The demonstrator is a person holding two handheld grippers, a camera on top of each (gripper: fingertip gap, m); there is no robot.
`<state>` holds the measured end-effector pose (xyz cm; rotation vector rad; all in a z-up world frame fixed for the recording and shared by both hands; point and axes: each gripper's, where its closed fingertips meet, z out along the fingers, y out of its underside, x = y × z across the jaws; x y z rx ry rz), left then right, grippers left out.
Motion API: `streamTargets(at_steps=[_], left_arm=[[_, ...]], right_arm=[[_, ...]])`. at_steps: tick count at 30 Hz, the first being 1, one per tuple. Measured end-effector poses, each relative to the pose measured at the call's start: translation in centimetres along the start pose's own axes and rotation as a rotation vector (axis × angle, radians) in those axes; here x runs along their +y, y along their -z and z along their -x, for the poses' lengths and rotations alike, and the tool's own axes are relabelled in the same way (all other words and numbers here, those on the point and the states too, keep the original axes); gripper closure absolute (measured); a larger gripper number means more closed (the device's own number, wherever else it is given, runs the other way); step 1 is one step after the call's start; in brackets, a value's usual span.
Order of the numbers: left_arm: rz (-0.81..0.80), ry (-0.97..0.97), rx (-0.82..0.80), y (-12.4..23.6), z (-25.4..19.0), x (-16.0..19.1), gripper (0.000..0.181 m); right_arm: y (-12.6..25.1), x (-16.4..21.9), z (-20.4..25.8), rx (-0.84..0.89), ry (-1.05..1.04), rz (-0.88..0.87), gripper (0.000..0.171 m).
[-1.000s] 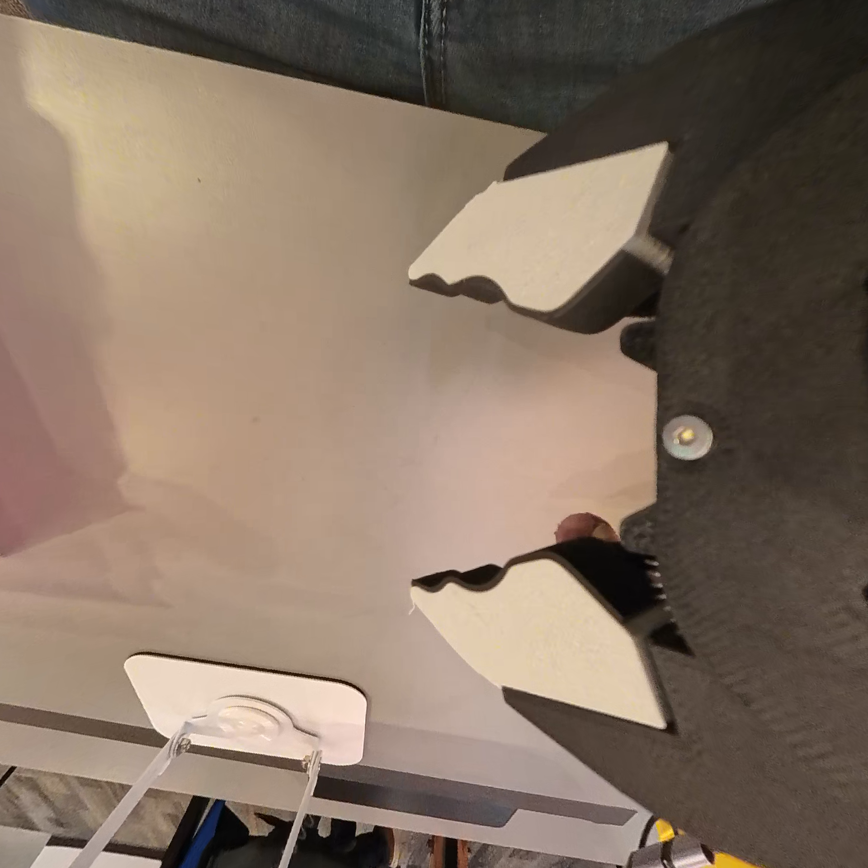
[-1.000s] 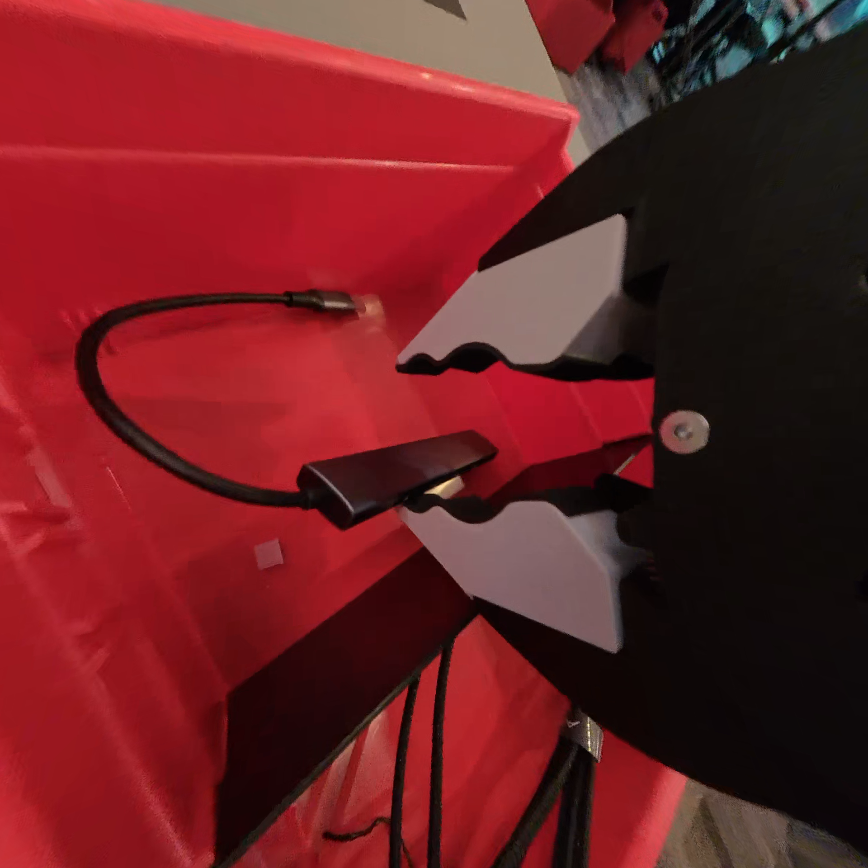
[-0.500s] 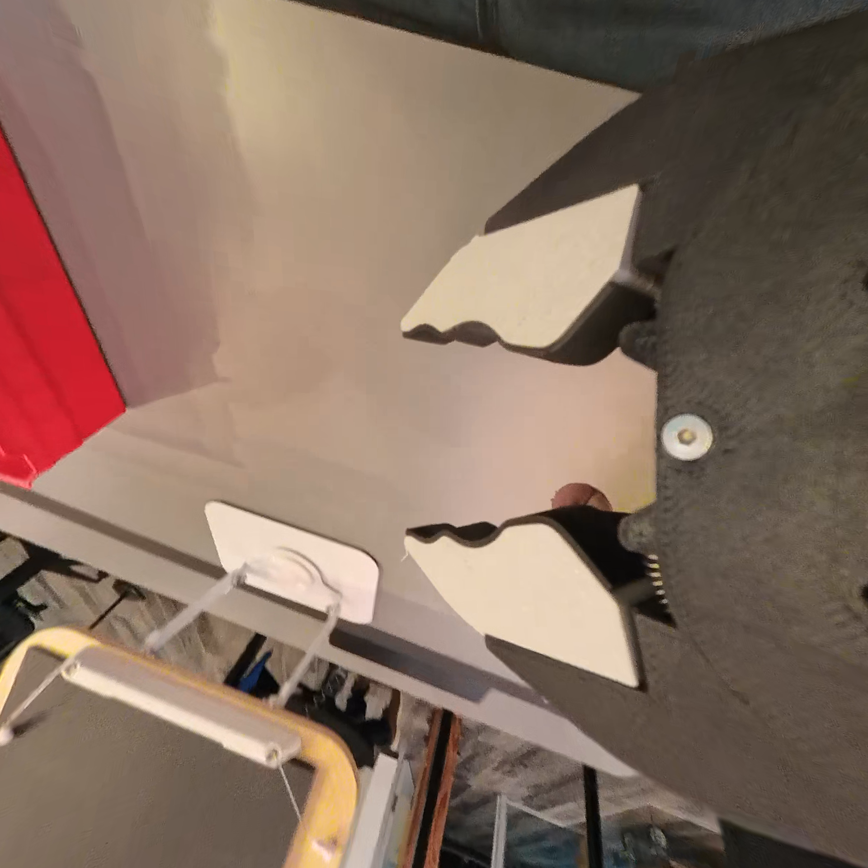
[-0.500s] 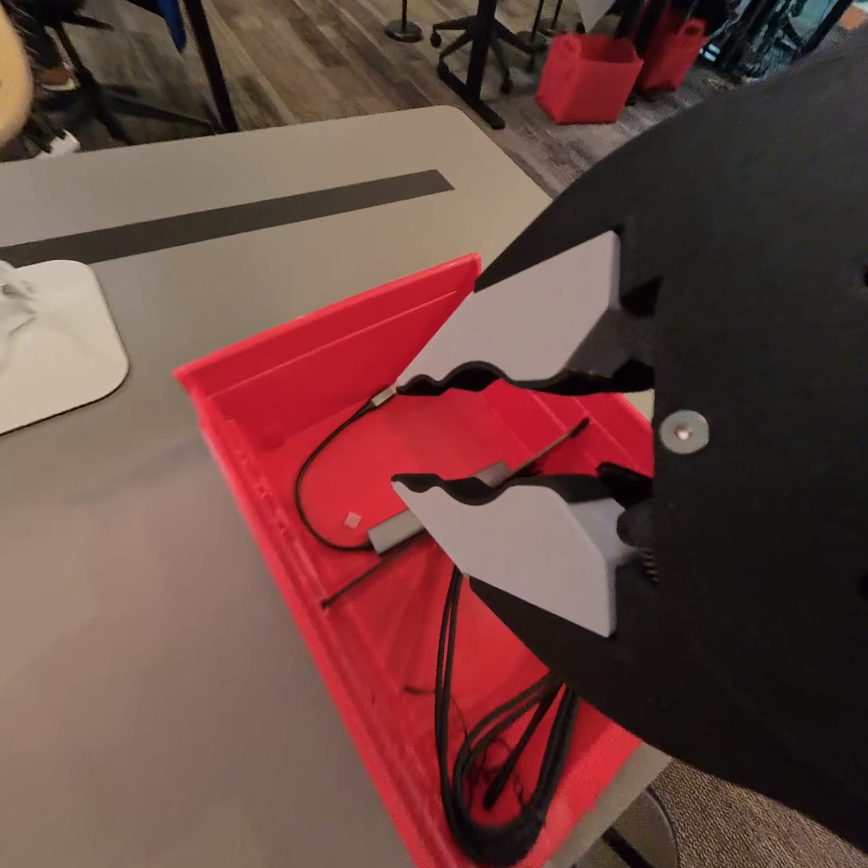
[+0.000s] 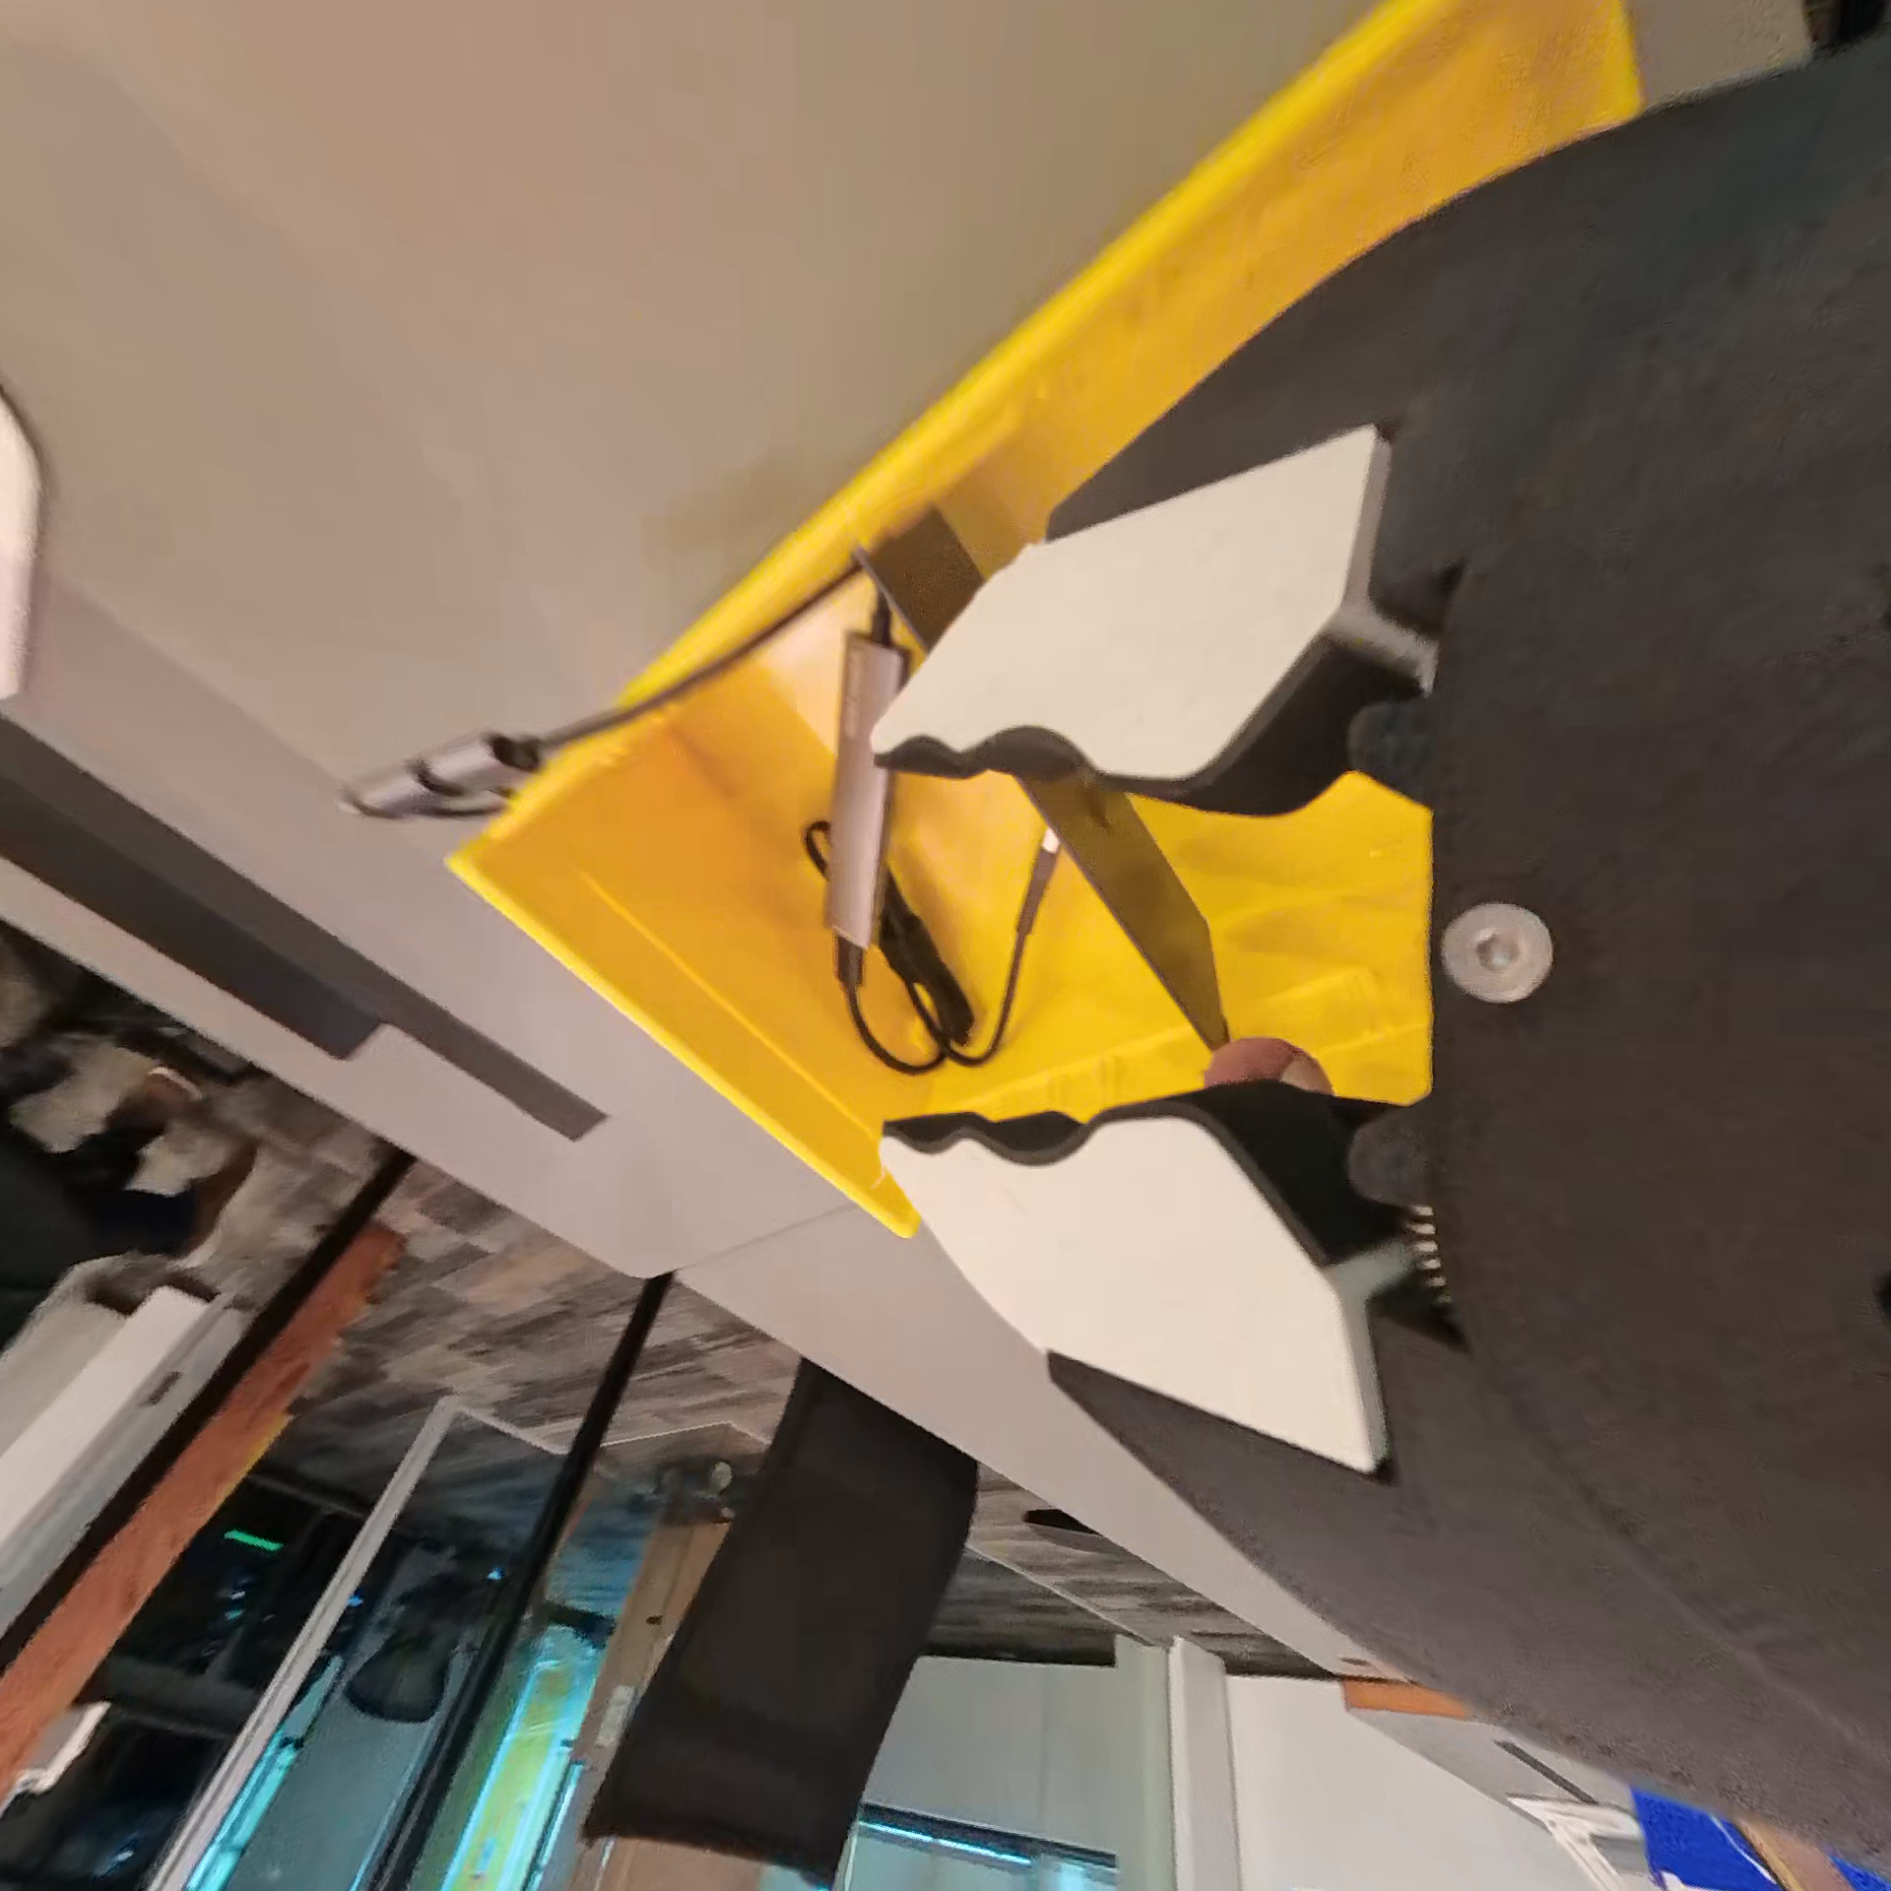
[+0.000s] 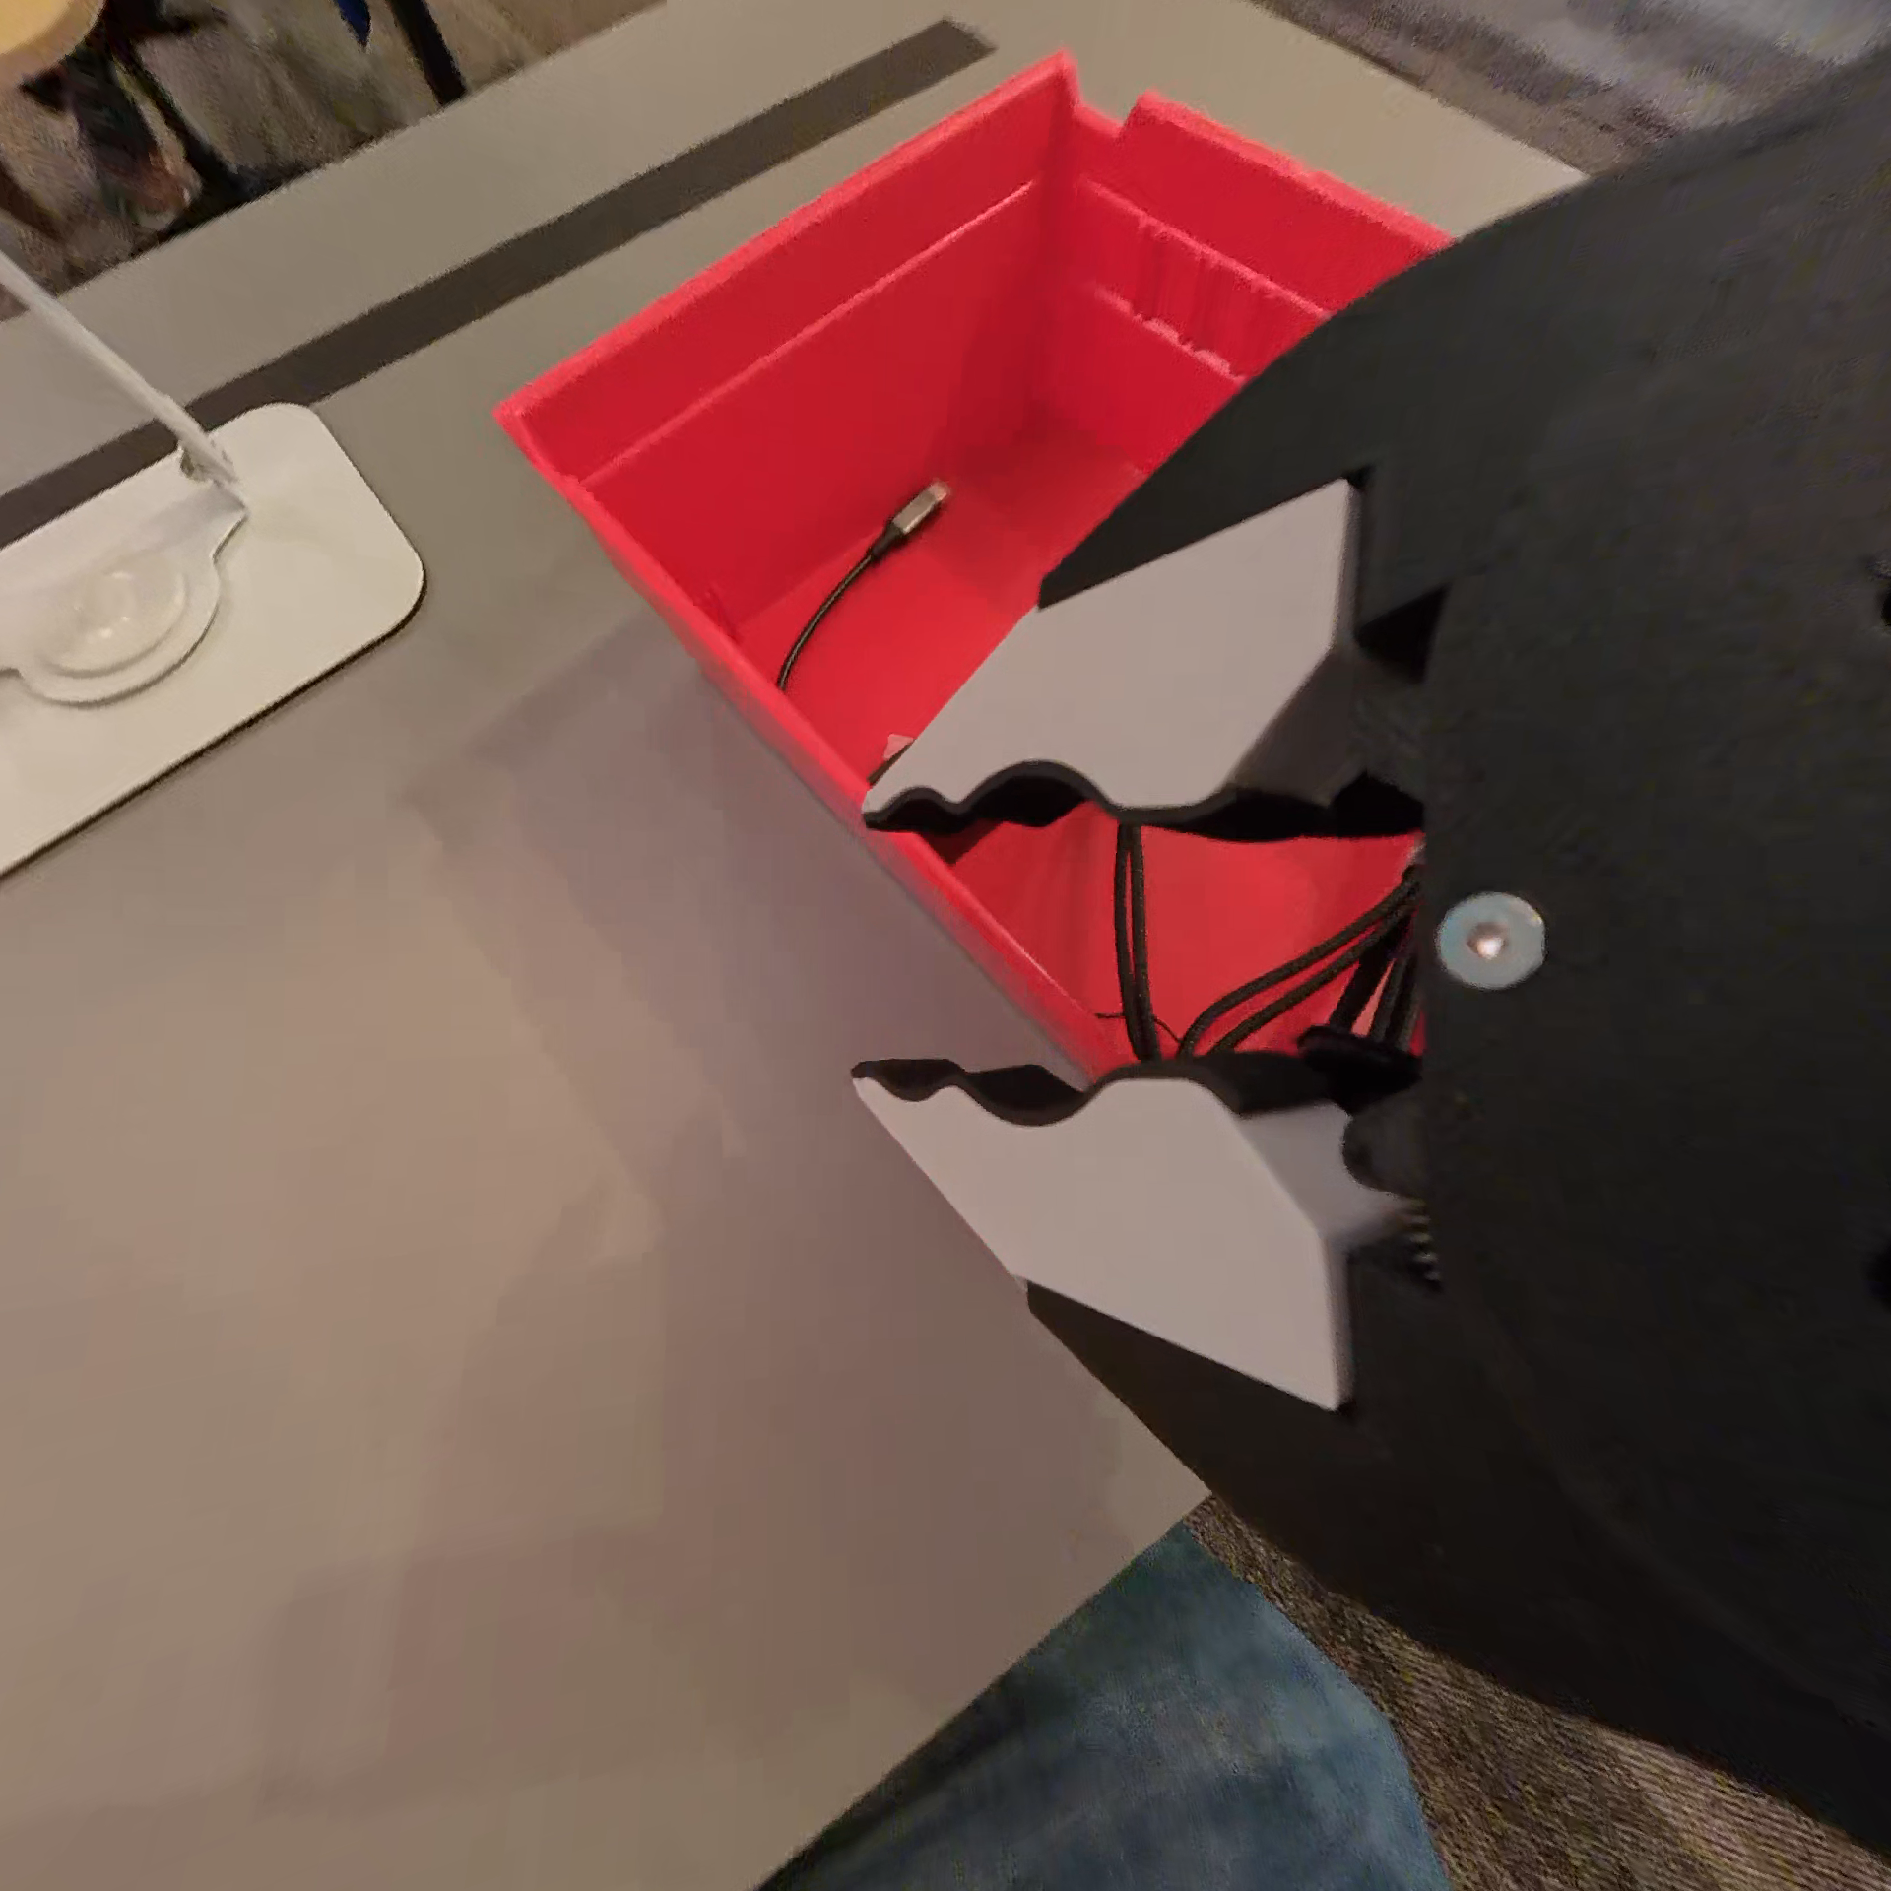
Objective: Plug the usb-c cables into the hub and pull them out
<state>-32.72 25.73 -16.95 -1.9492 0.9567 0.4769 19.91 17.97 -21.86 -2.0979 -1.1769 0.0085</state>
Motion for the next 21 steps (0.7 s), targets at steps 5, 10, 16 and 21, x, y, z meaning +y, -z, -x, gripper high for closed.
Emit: streamTargets(at_steps=[5, 10, 16, 21], left_arm=[[0.119, 0.045, 0.115, -3.8, 0.2, 2.8, 0.122], [0.297, 0.318, 0.41, -7.4, -2.1, 4.6, 0.104], [0.448, 0.526, 0.611, -10.5, -2.8, 5.3, 0.093], [0.556, 0.607, 0.703, -12.6, -3.8, 5.9, 0.112]], right_arm=[[0.5, -0.8, 1.1, 0.045, -0.052, -0.055, 0.131], [1.0, -2.1, 2.1, 0.056, -0.051, -0.097, 0.132], [1.1, -3.0, 2.6, 0.063, -0.021, -0.124, 0.132], [1.3, -3.6, 2.7, 0.063, -0.025, -0.164, 0.134]])
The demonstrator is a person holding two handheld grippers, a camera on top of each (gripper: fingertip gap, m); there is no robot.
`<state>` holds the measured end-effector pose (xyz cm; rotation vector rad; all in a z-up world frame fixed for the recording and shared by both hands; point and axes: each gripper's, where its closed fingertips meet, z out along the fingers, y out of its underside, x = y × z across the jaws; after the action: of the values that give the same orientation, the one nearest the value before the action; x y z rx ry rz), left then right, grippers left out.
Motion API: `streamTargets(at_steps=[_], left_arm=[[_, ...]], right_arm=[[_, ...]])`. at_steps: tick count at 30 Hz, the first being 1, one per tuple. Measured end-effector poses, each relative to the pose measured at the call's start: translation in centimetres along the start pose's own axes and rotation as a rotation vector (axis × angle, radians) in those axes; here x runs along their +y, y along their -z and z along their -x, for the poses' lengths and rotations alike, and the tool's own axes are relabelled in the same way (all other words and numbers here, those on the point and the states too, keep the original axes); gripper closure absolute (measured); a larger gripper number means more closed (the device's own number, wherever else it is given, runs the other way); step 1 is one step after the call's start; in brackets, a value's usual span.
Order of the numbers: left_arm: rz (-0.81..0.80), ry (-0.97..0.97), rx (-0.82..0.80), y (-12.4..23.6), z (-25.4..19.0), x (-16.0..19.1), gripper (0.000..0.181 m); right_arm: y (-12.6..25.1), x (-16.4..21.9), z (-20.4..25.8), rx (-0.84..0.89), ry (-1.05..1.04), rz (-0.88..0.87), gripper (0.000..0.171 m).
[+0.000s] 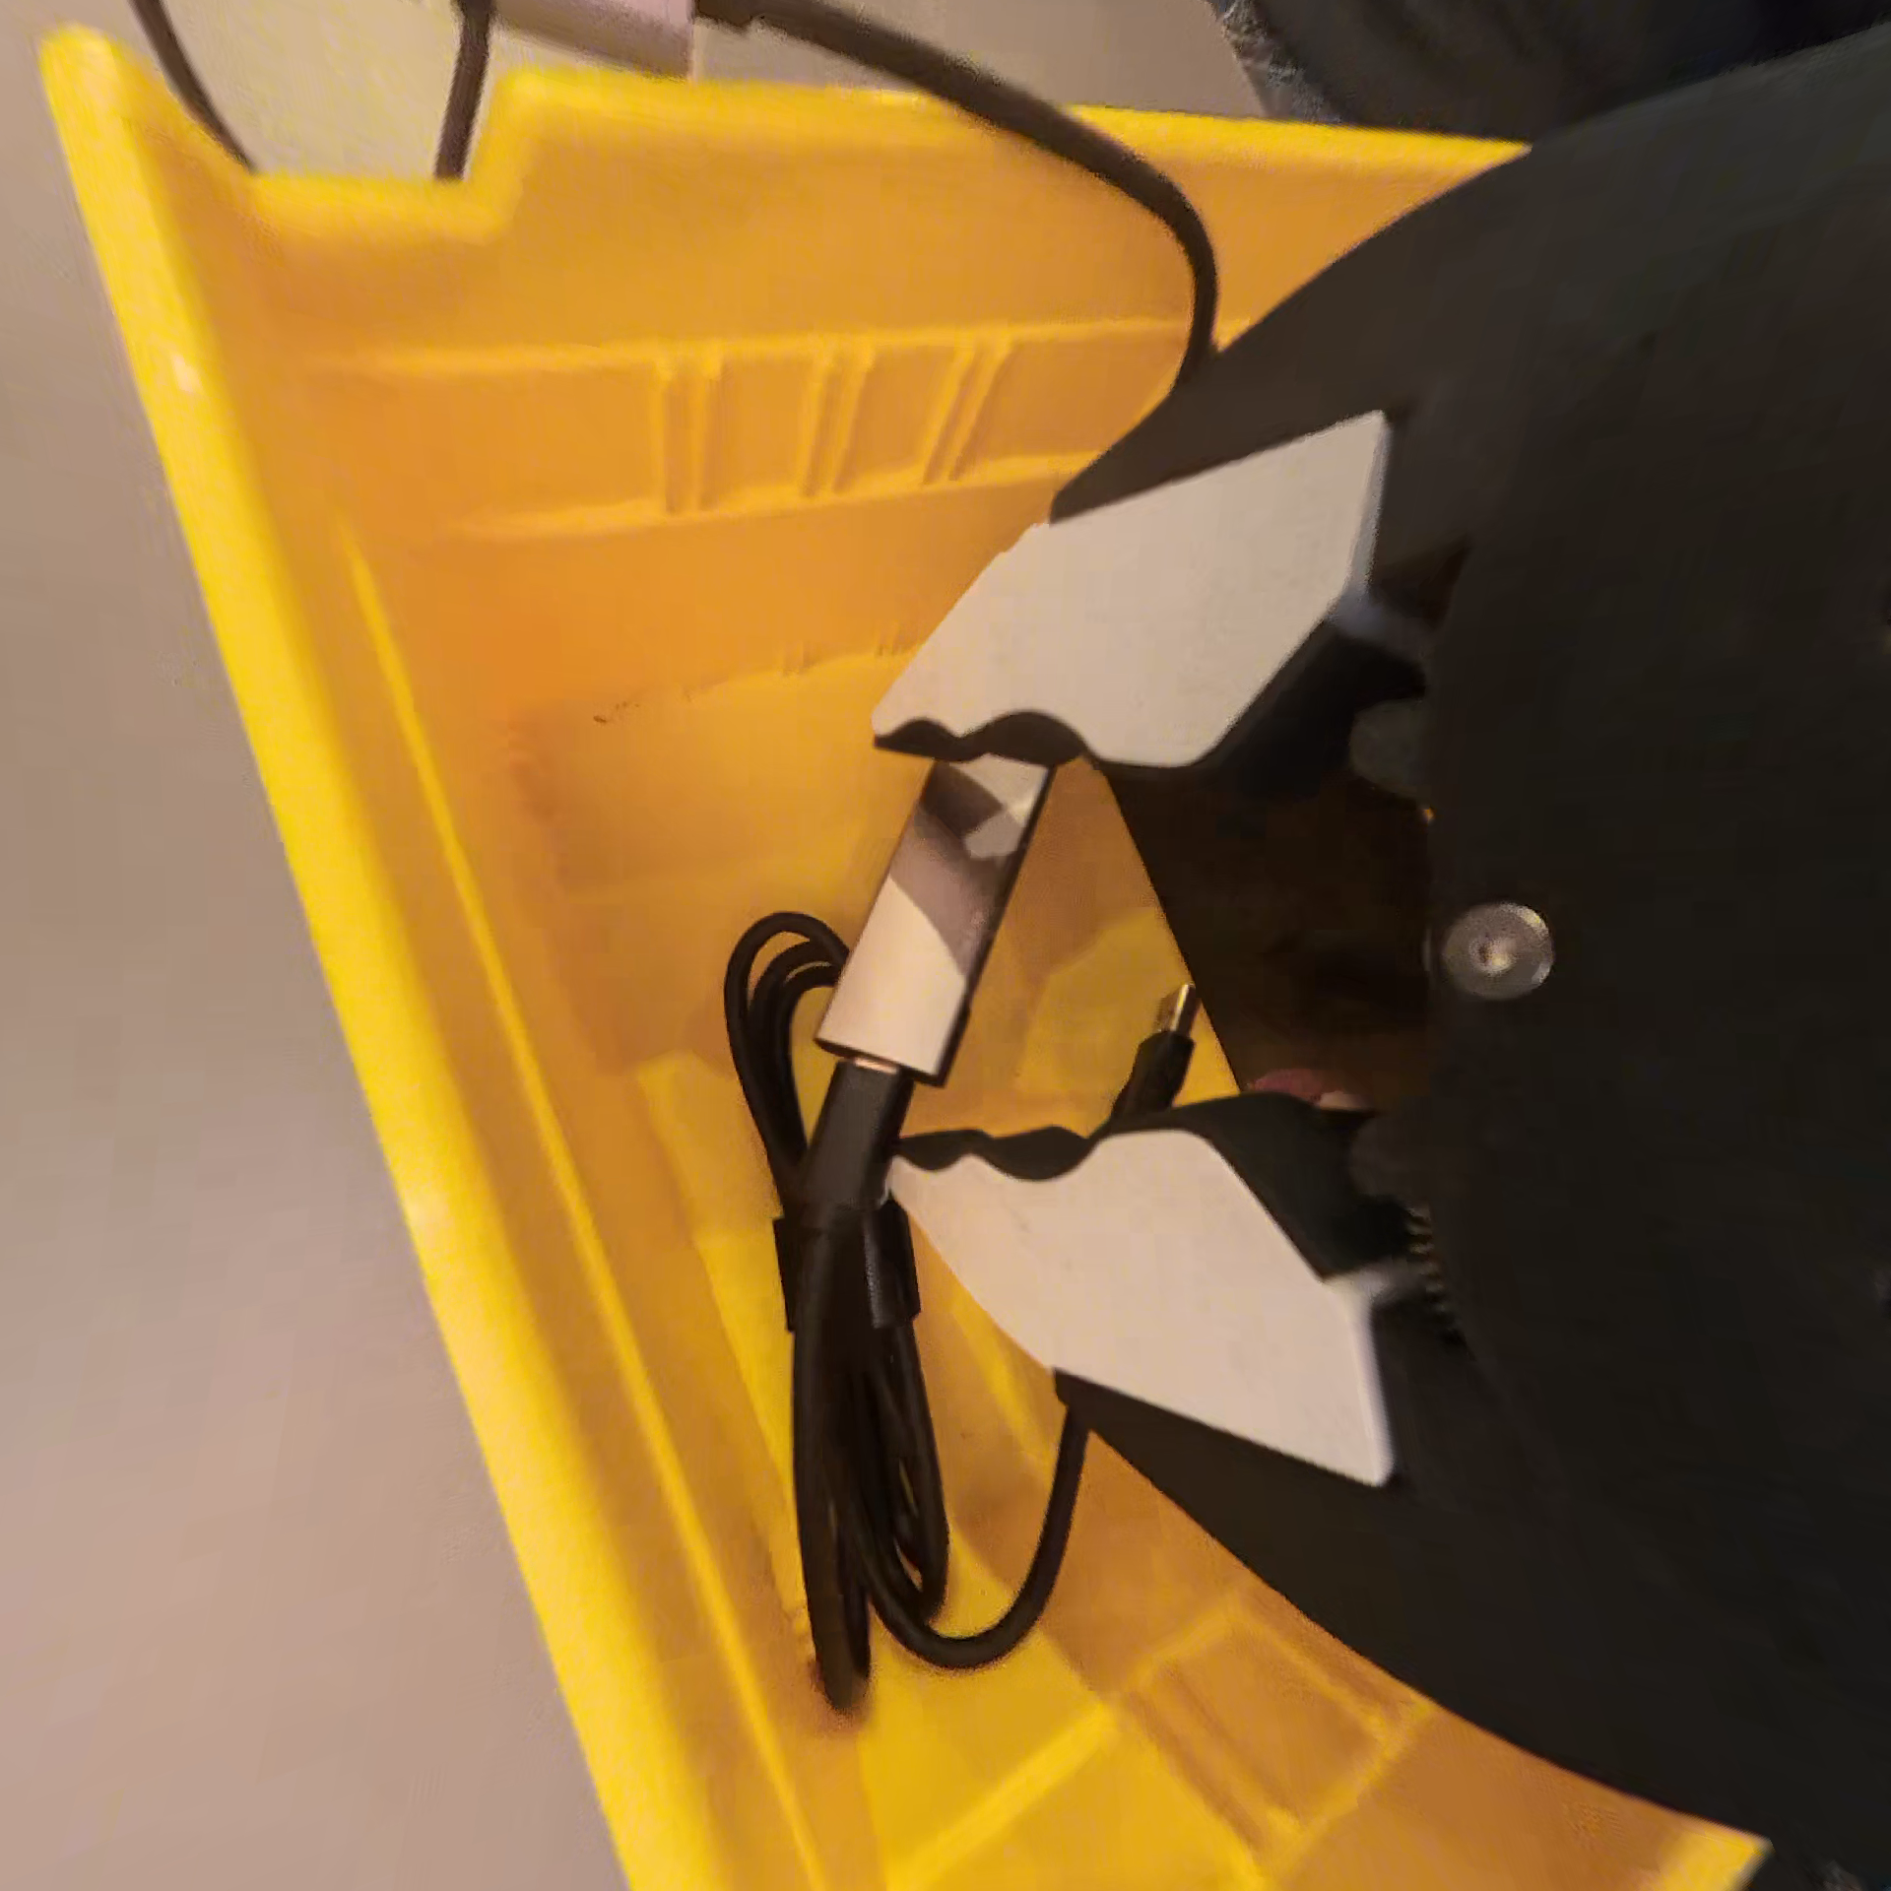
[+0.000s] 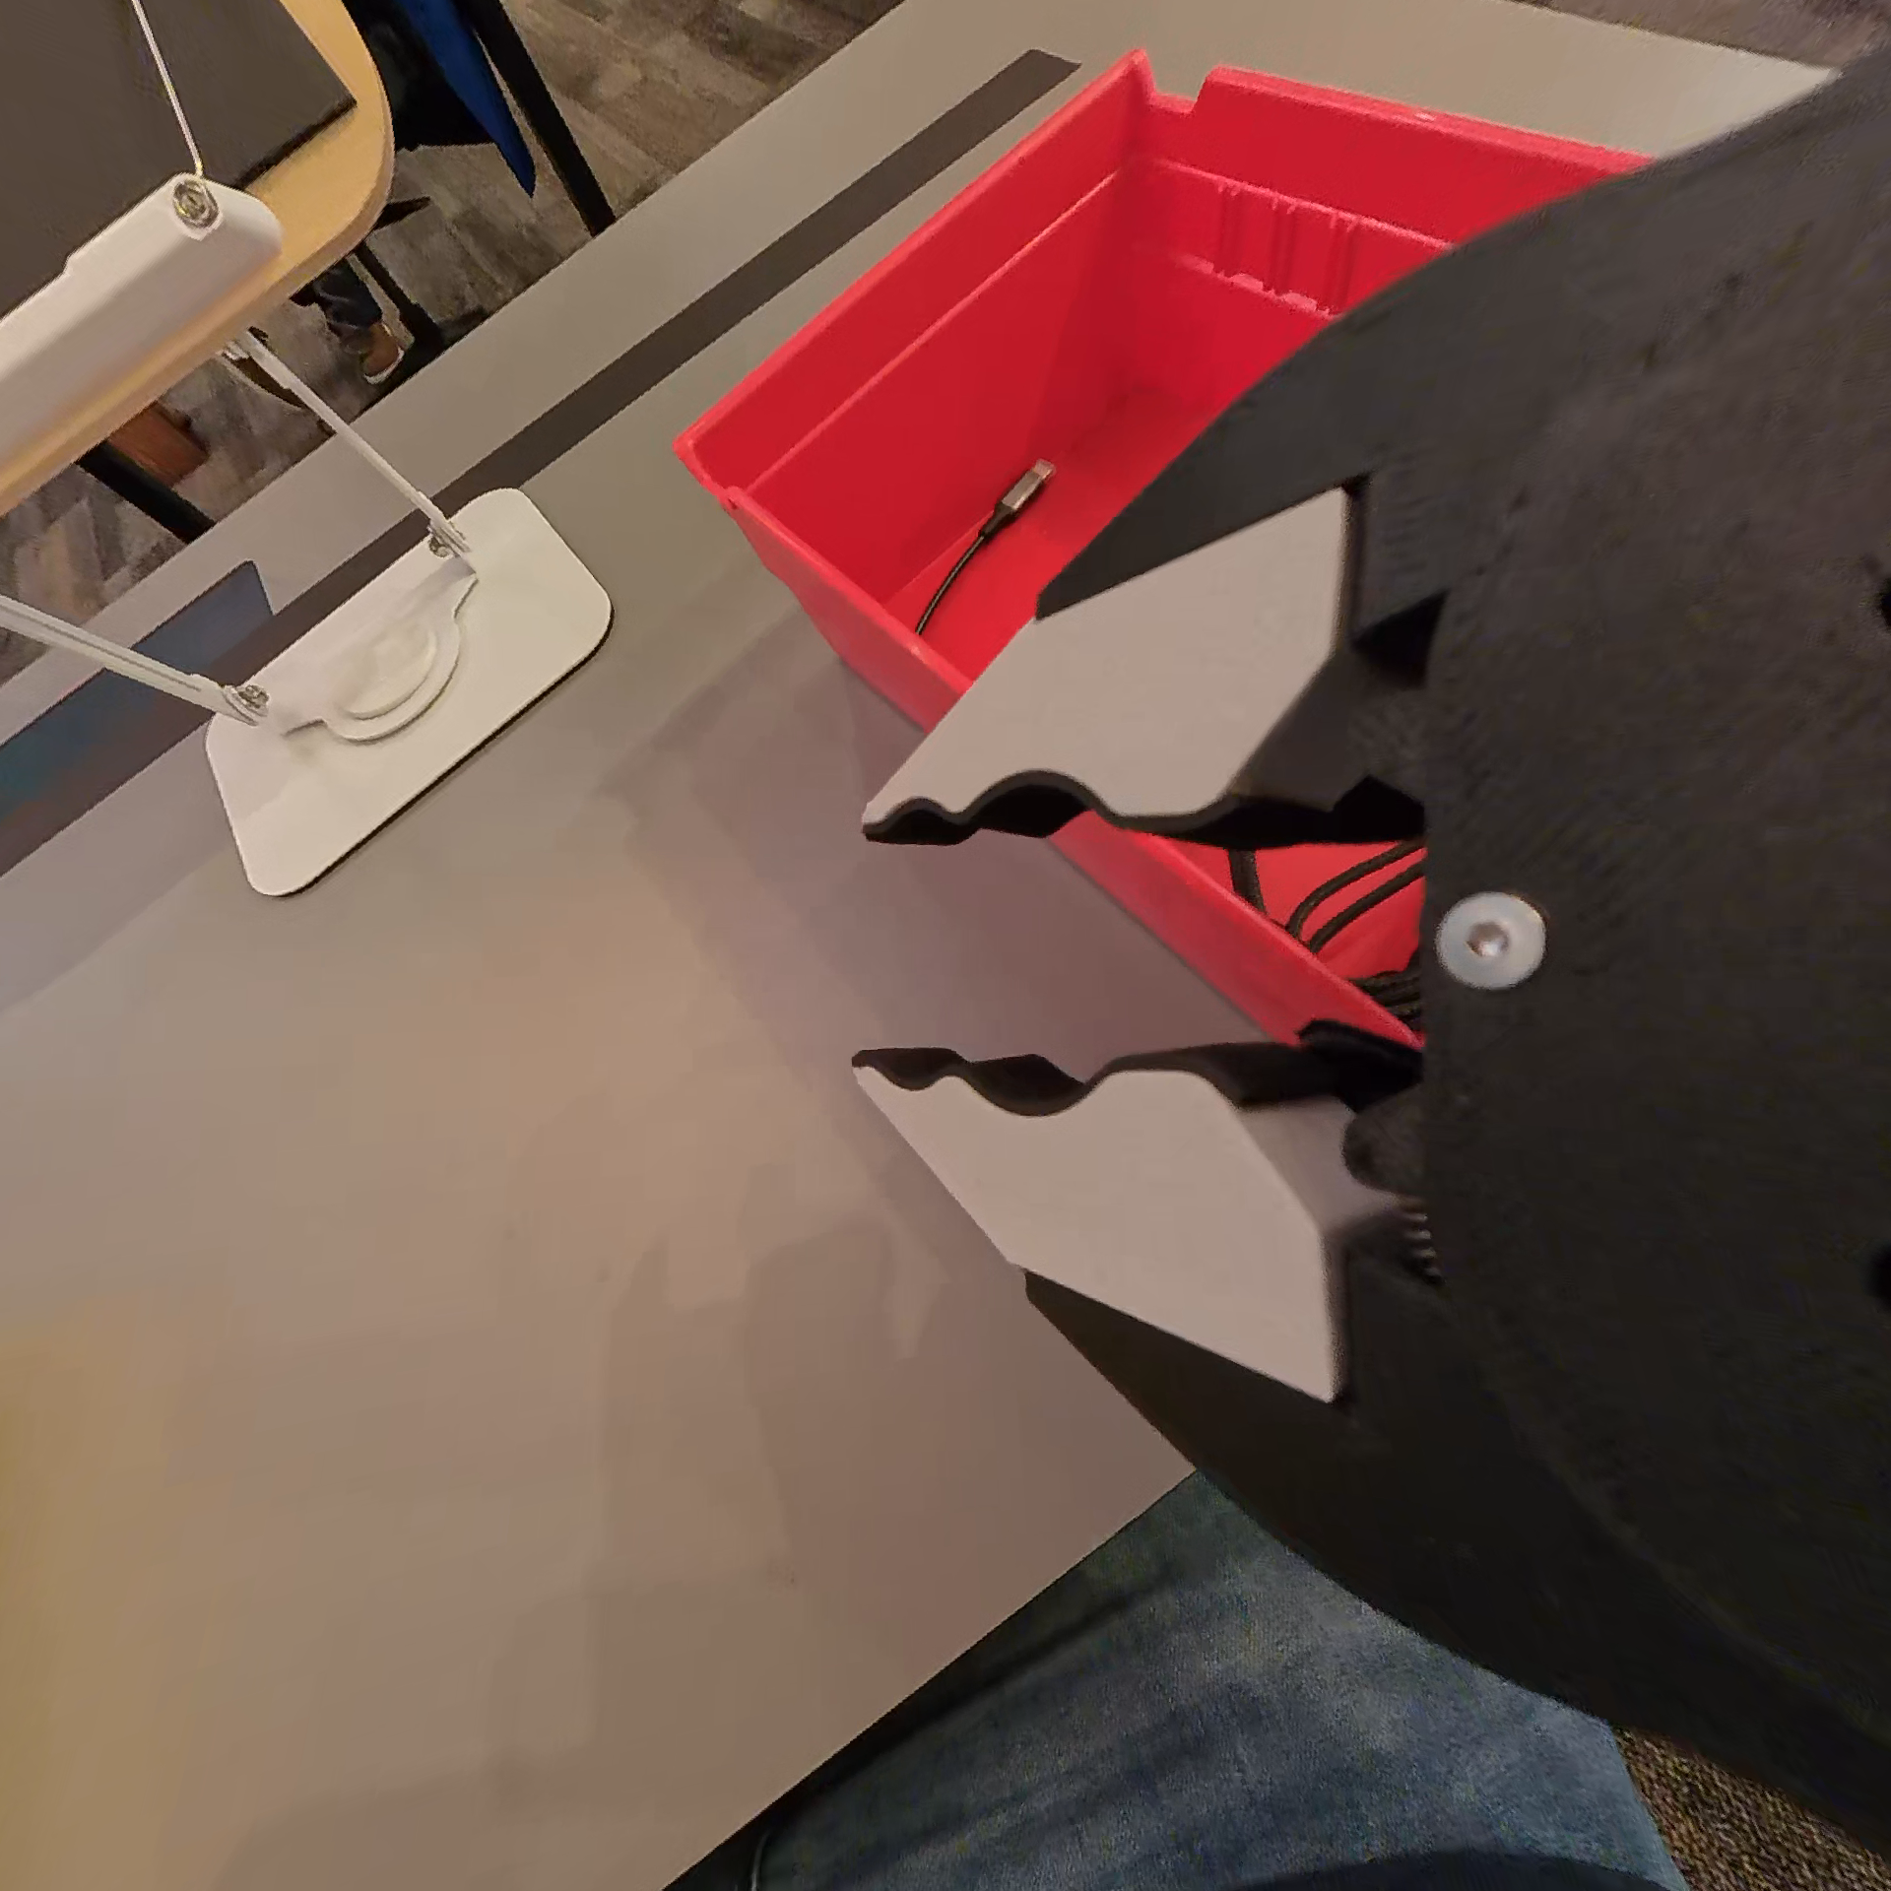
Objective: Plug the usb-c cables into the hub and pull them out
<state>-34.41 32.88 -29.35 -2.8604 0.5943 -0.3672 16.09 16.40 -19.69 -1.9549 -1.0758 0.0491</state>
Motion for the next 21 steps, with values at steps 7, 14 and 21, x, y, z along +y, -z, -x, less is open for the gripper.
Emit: streamTargets(at_steps=[7, 14, 21], left_arm=[[-0.138, 0.071, 0.027, 0.5, 0.4, -1.5, 0.154], [-0.415, -0.006, 0.007, 6.5, -1.4, -3.1, 0.165], [-0.642, -0.146, -0.055, 15.0, -5.0, -4.7, 0.172]], right_arm=[[-0.1, 0.9, 0.3, -0.015, -0.013, -0.011, 0.134], [0.1, 0.8, 0.1, -0.015, -0.016, -0.039, 0.137], [0.6, -0.8, 0.7, -0.013, 0.019, -0.077, 0.138]])
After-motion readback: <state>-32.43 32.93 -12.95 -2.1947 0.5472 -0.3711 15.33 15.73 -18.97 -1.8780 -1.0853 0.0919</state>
